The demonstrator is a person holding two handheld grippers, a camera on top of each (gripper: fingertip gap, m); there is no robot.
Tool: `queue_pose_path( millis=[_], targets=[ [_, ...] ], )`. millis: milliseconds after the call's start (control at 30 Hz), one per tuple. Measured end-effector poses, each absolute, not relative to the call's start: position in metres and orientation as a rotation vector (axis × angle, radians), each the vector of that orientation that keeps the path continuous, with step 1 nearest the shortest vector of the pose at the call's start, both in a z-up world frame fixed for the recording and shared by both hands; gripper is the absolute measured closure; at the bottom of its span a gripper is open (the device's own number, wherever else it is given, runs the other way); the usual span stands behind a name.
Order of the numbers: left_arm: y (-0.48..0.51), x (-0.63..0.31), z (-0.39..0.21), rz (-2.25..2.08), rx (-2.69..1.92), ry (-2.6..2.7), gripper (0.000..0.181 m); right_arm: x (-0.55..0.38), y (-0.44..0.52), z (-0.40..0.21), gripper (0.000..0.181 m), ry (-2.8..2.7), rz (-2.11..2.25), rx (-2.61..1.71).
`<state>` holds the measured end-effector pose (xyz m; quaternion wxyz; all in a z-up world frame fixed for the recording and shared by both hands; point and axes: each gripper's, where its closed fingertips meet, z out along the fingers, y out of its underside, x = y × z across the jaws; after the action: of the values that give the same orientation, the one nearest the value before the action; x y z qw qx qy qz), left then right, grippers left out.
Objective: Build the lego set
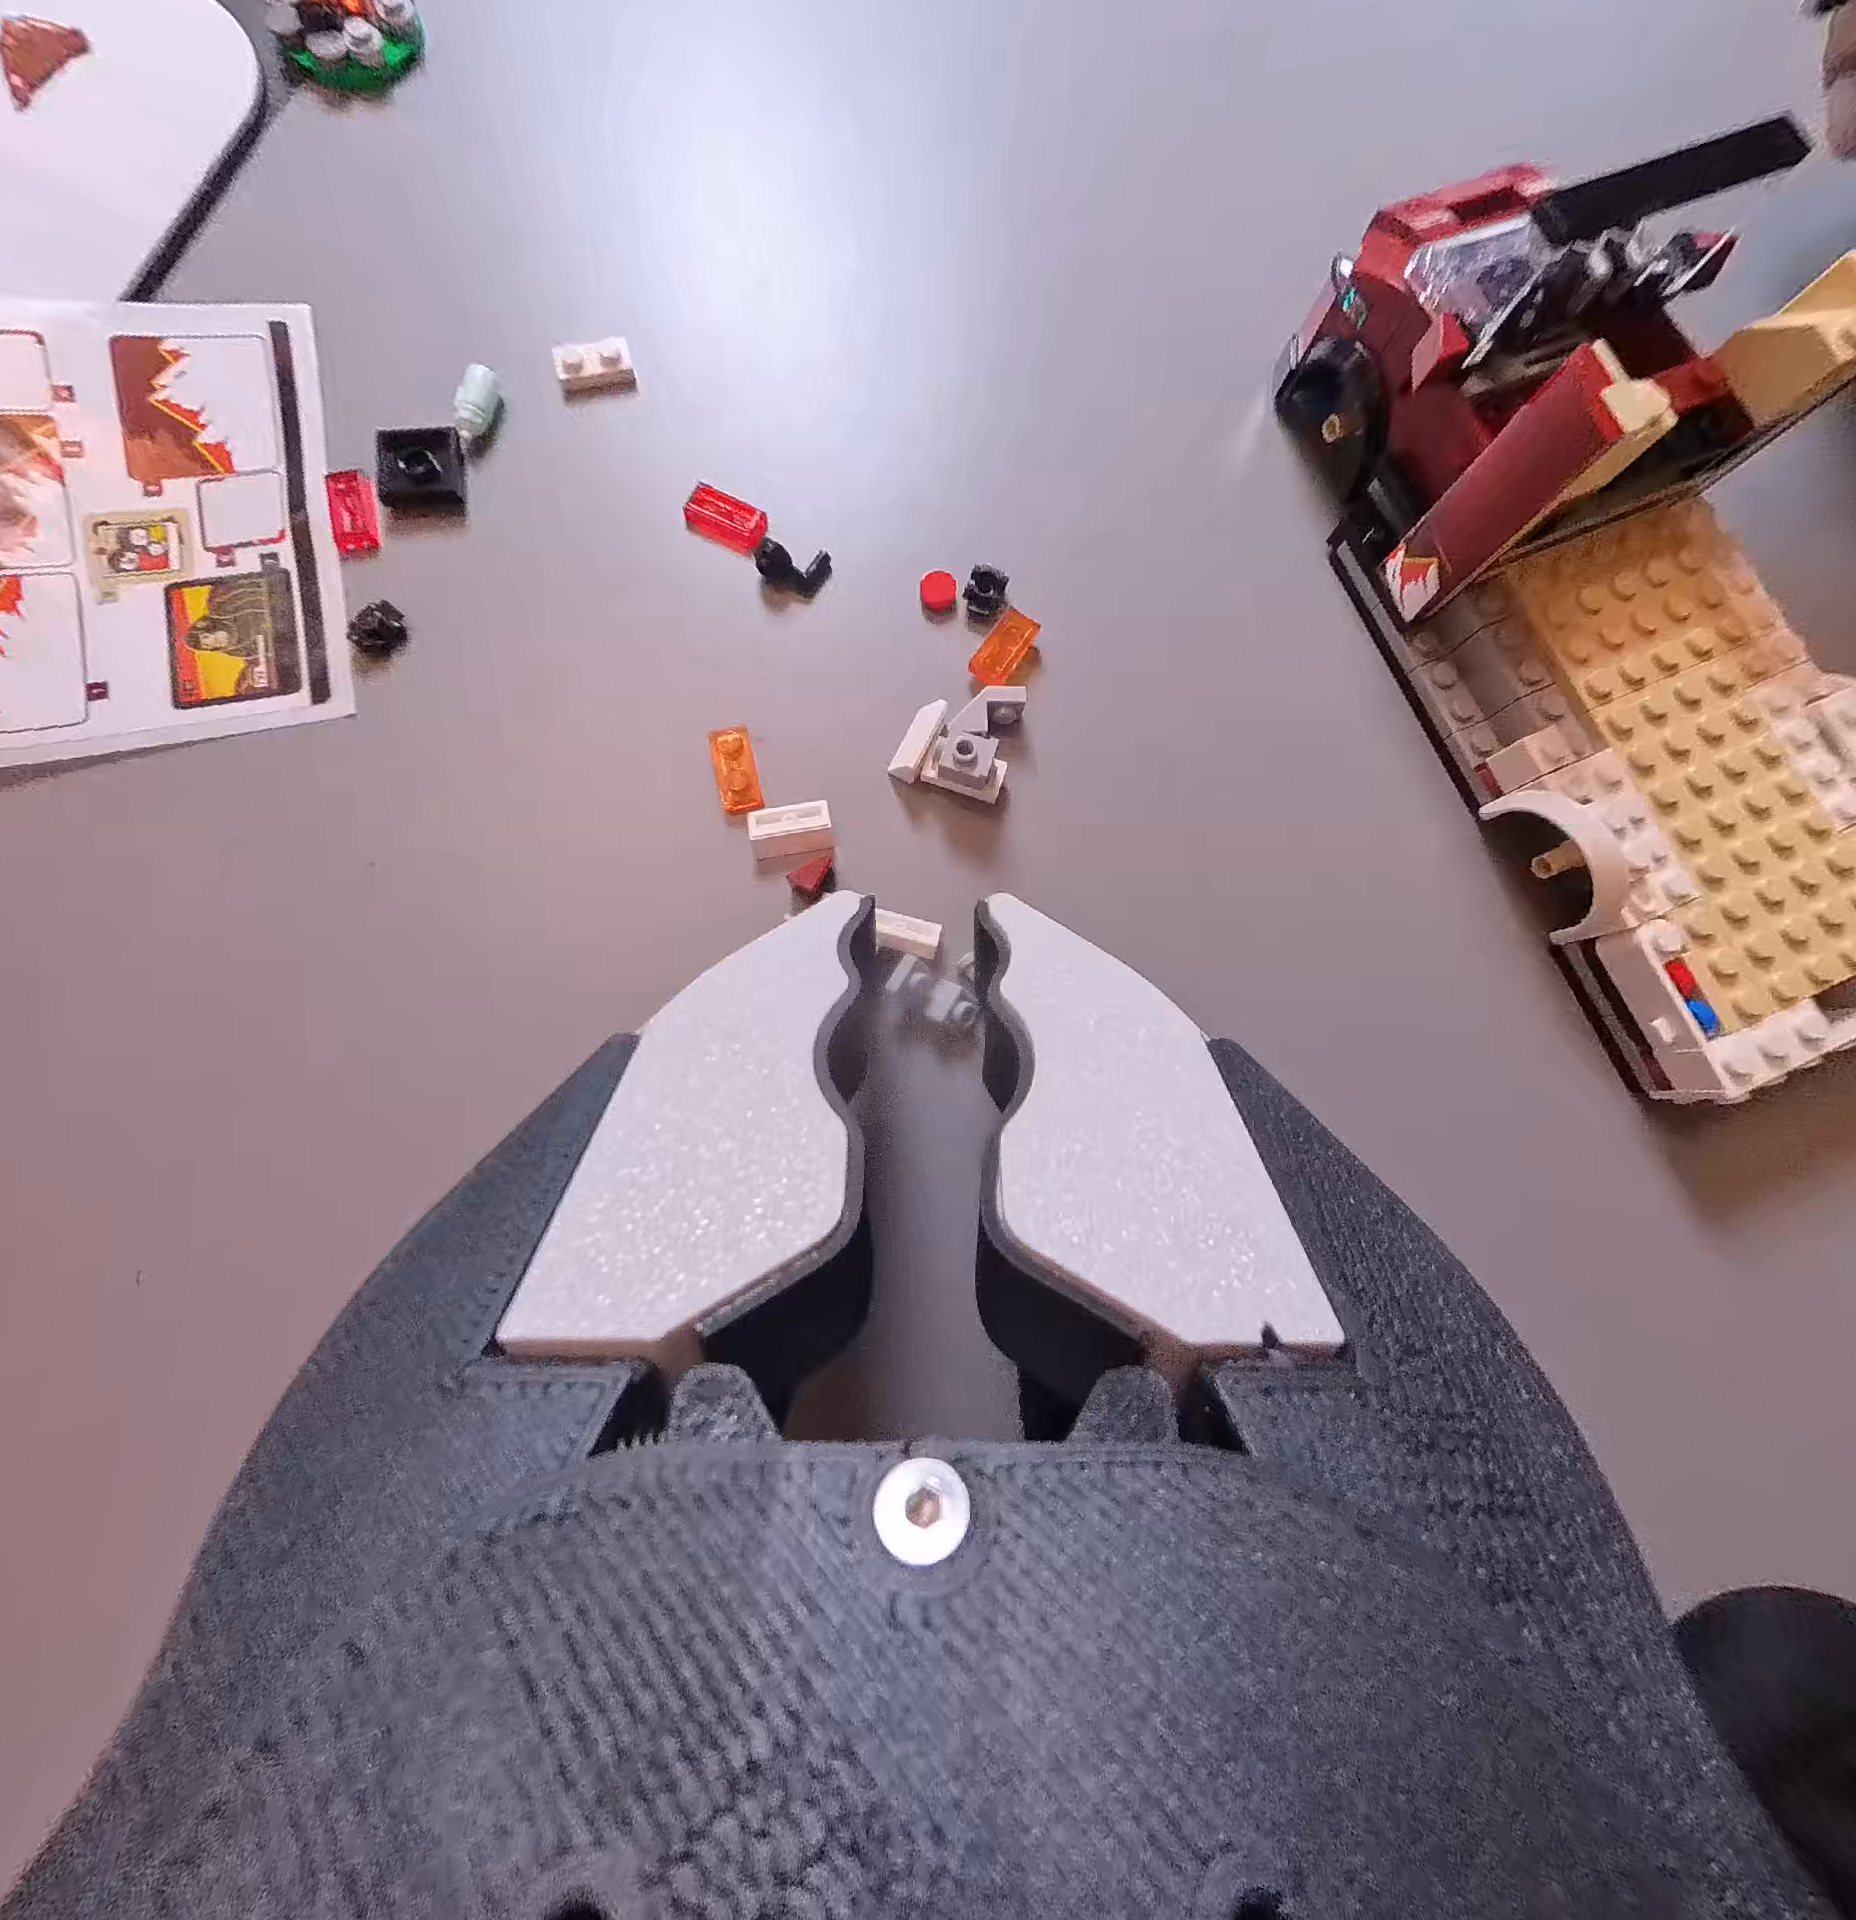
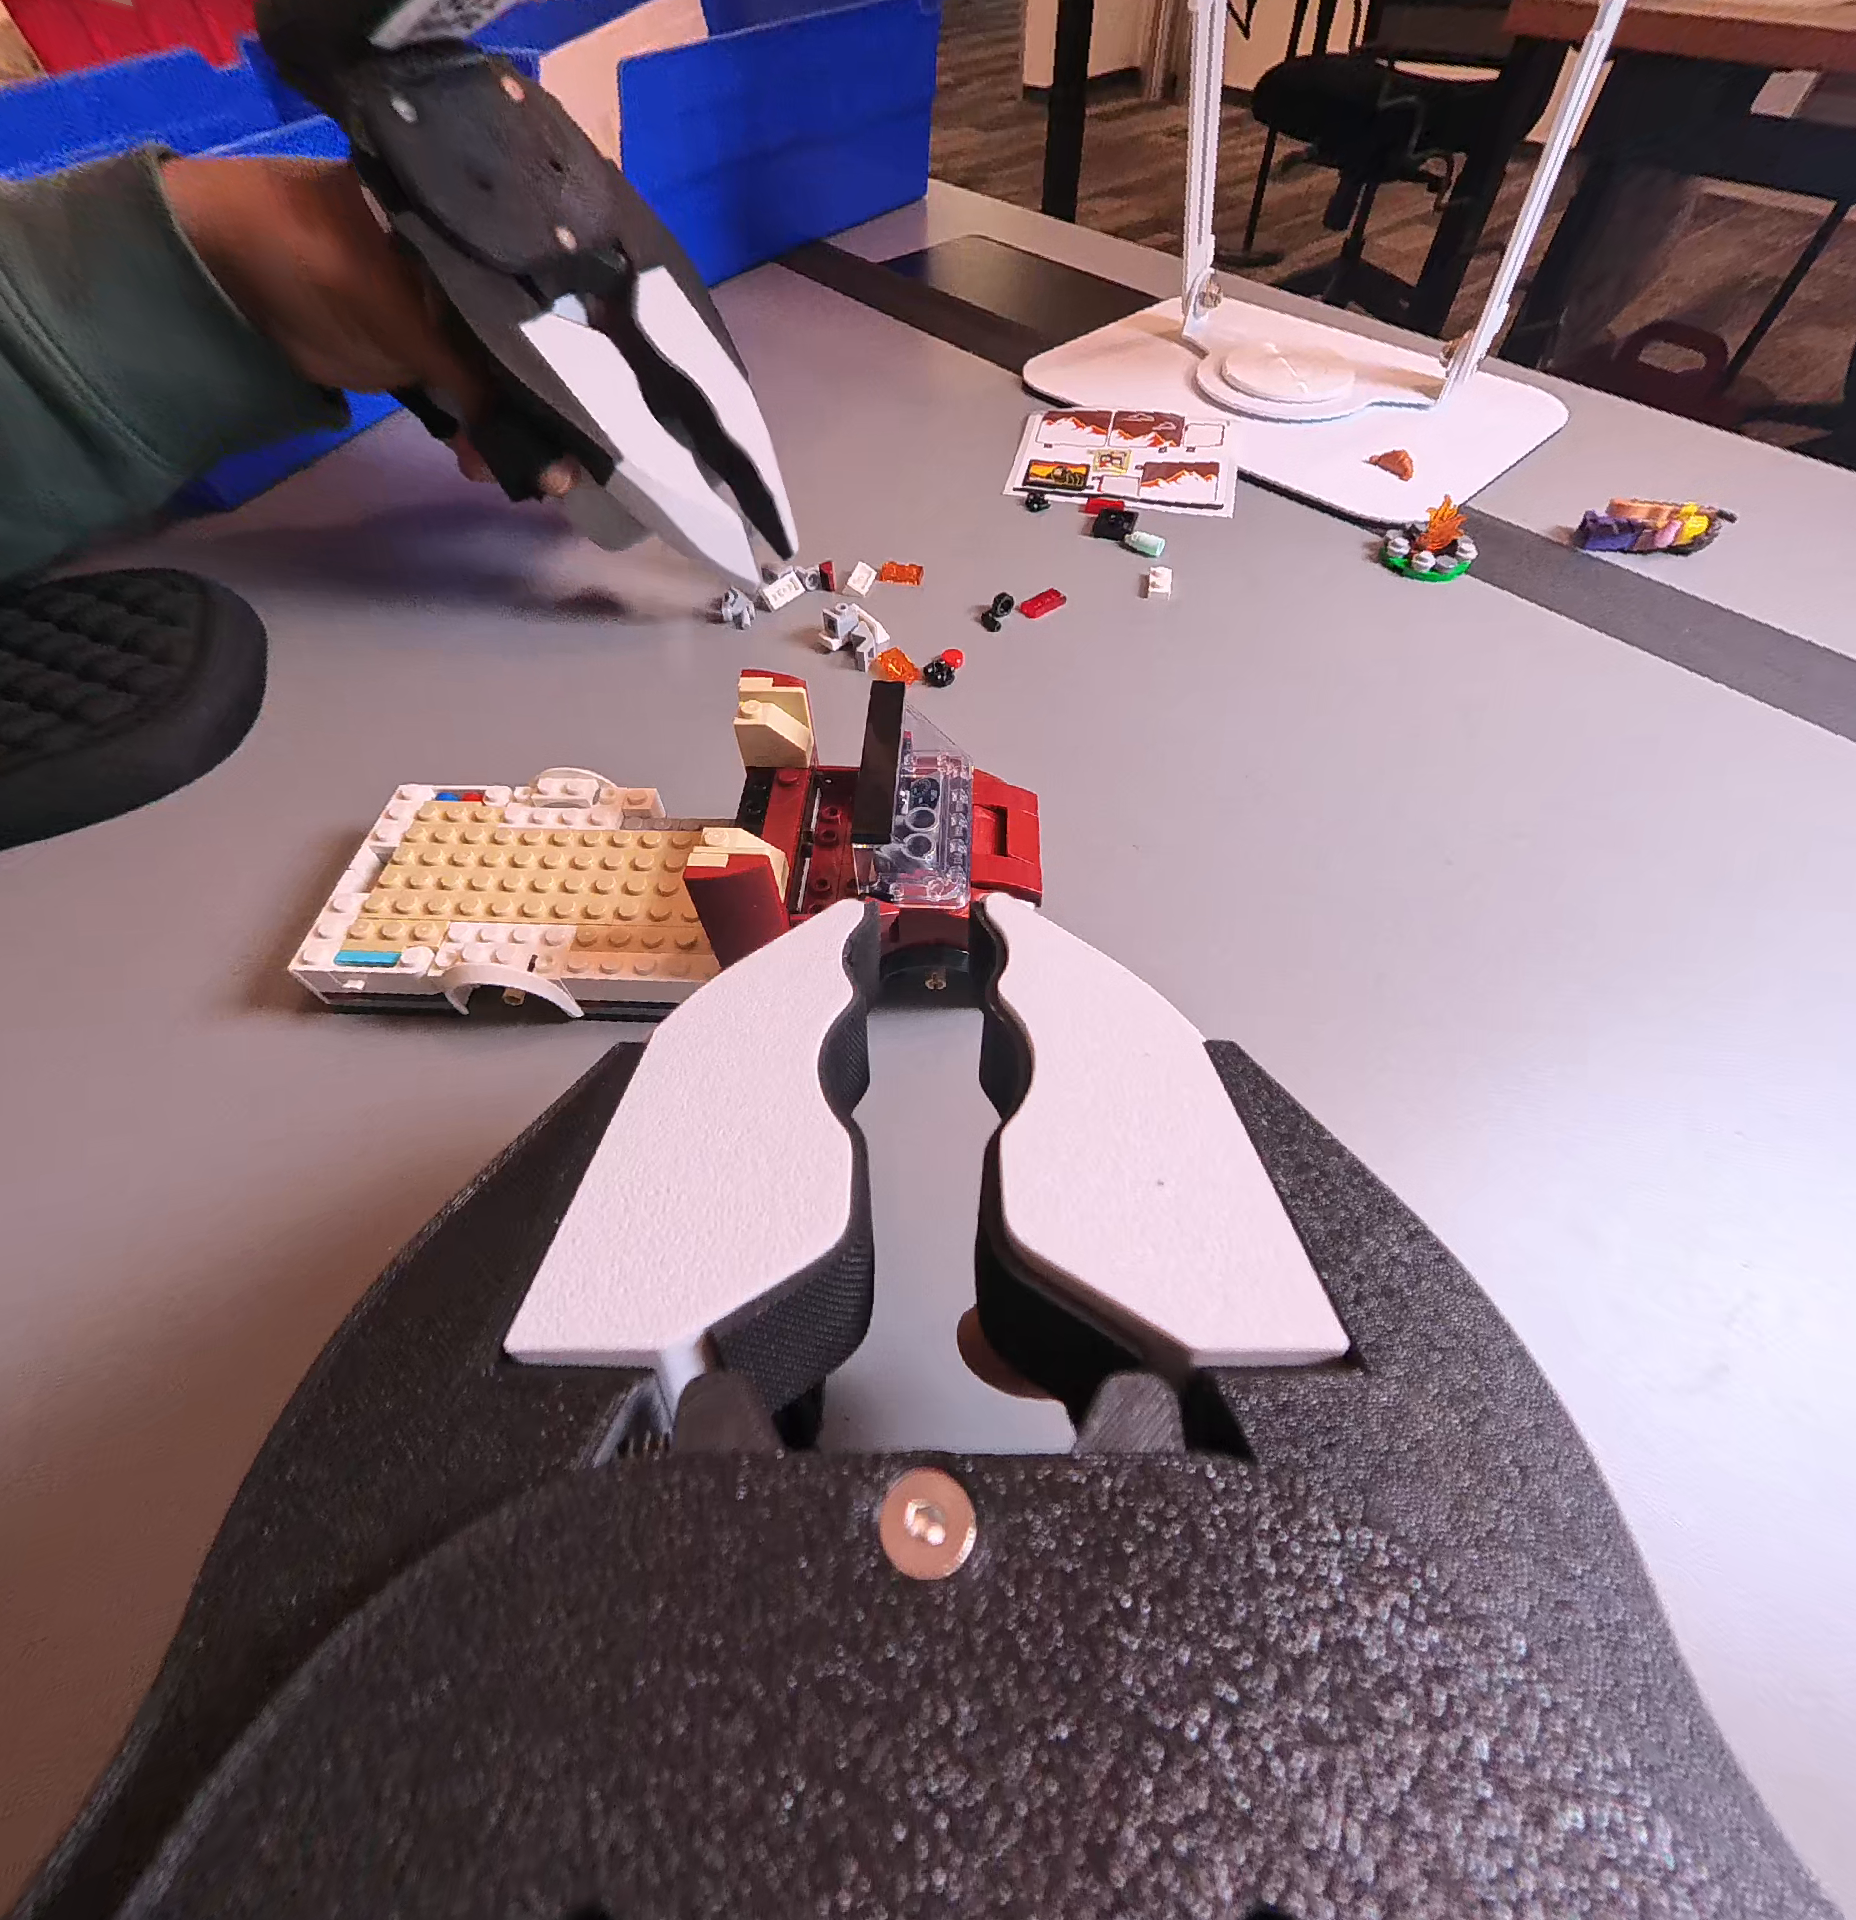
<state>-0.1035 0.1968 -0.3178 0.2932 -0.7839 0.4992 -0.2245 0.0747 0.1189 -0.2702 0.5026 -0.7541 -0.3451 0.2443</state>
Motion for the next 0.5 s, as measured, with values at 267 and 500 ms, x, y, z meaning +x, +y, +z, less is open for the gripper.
queue_pose_path(
  millis=[267,500],
  targets=[
    [0.2006,-0.1059,-0.3291,-0.416,-2.086,1.434,0.163,0.0751,0.1182,-0.2696,0.165,-0.840,0.586,-1.818],
    [0.2008,-0.1080,-0.3235,-0.435,-2.074,1.421,0.164,0.0756,0.1176,-0.2688,0.165,-0.842,0.580,-1.814]
  ],
)
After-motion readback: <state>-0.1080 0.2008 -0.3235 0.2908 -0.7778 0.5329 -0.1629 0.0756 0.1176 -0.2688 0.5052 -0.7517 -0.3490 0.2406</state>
